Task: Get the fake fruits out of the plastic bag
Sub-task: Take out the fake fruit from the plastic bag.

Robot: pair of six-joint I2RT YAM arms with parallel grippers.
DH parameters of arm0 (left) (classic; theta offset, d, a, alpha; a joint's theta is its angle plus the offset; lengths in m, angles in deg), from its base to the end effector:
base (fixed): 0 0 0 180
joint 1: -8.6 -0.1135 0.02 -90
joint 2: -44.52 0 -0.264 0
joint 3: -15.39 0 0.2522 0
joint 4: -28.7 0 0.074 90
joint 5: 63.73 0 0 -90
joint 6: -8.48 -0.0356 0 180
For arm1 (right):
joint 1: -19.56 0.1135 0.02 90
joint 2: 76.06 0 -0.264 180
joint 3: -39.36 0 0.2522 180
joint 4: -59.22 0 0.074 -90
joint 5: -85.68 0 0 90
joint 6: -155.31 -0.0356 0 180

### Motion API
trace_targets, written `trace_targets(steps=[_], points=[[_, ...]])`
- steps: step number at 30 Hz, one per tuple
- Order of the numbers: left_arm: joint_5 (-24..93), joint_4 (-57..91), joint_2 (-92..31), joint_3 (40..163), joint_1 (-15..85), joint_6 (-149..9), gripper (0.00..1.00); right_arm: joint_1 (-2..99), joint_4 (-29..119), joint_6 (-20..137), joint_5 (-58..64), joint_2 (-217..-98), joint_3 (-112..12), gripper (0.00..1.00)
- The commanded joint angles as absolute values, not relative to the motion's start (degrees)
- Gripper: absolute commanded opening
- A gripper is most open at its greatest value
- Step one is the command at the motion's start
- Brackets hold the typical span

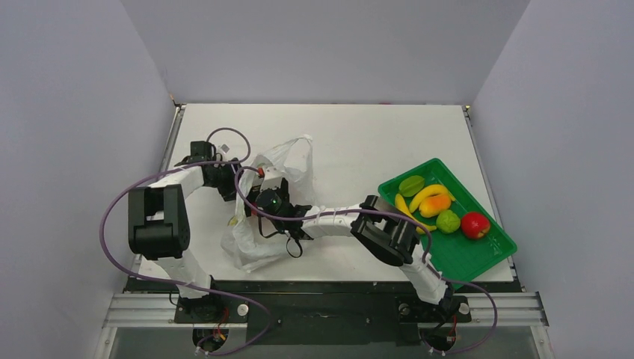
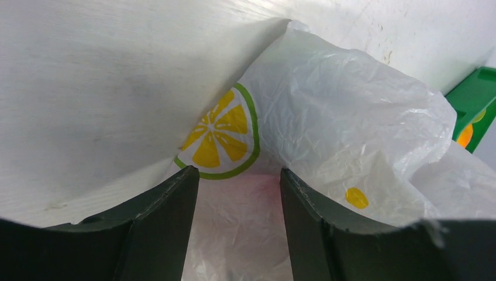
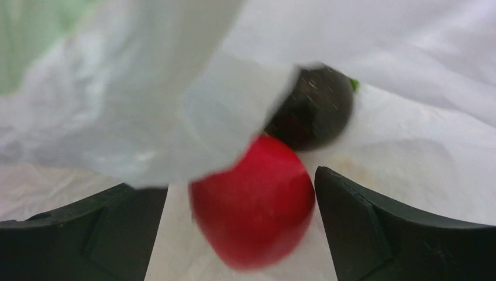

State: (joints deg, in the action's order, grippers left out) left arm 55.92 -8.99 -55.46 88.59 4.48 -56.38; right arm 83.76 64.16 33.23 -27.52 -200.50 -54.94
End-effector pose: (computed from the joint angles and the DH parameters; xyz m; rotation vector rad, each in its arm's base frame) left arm 0.3365 0.0066 0.1652 -0.5228 2.6405 -0.8103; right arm 0.2233 0.4296 0.1592 -0.3061 2.0147 0.6783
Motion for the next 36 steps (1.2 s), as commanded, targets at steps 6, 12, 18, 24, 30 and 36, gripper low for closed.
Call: trace_targets(steps=[6,12,18,24,30,36], points=[[57.5,-8.3,-53.5,88.8,6.5,-59.1,0.51,83.3,62.9,33.9,-29.7,-204.0,-61.4,0.79],[54.6,-10.1,-52.9,89.6,6.5,-59.7,0.5,83.8,62.1,33.8,-31.2,-199.8,-58.3,0.52],[53.6,-11.1,-52.9,90.2,6.4,-59.9,0.5,84.2,59.8,33.4,-31.9,-195.7,-55.6,0.41],[52.0,-11.8,-52.7,90.6,6.4,-60.1,0.5,85.0,57.2,33.6,-32.4,-190.6,-53.6,0.21],[51.0,-12.7,-52.5,91.0,6.3,-60.2,0.5,85.7,54.6,32.5,-31.7,-184.4,-49.2,0.08],[50.1,-13.2,-51.8,90.9,6.4,-60.3,0.5,87.6,52.8,34.0,-32.3,-175.5,-43.5,0.0]])
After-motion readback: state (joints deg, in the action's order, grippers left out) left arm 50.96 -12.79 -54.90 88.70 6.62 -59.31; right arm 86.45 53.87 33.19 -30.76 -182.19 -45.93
